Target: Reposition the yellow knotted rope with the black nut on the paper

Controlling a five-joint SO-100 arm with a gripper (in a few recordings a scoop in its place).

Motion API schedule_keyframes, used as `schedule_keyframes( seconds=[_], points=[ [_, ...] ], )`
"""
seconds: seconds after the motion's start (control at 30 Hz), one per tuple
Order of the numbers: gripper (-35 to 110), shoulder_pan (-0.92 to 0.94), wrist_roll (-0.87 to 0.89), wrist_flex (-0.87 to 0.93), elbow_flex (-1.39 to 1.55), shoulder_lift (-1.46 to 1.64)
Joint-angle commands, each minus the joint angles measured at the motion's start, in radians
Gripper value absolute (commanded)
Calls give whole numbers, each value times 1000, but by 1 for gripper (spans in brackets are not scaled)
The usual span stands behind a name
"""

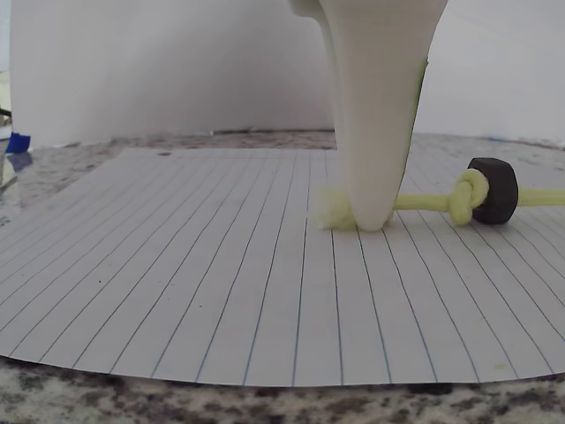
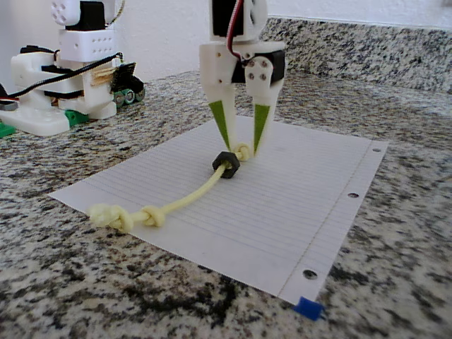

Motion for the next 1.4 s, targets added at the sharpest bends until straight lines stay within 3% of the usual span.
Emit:
schedule_keyframes(
  seconds=[0.0,0.13,0.2,0.27,0.77,1.13,1.37],
  points=[
    [28,3,9,-6,-34,2],
    [25,5,9,0,-34,2],
    [17,5,9,3,-32,3],
    [0,6,9,8,-32,9],
    [0,95,-9,-6,-23,434],
    [0,176,-261,-190,-11,1000],
    [0,291,-319,-181,21,1066]
  ],
)
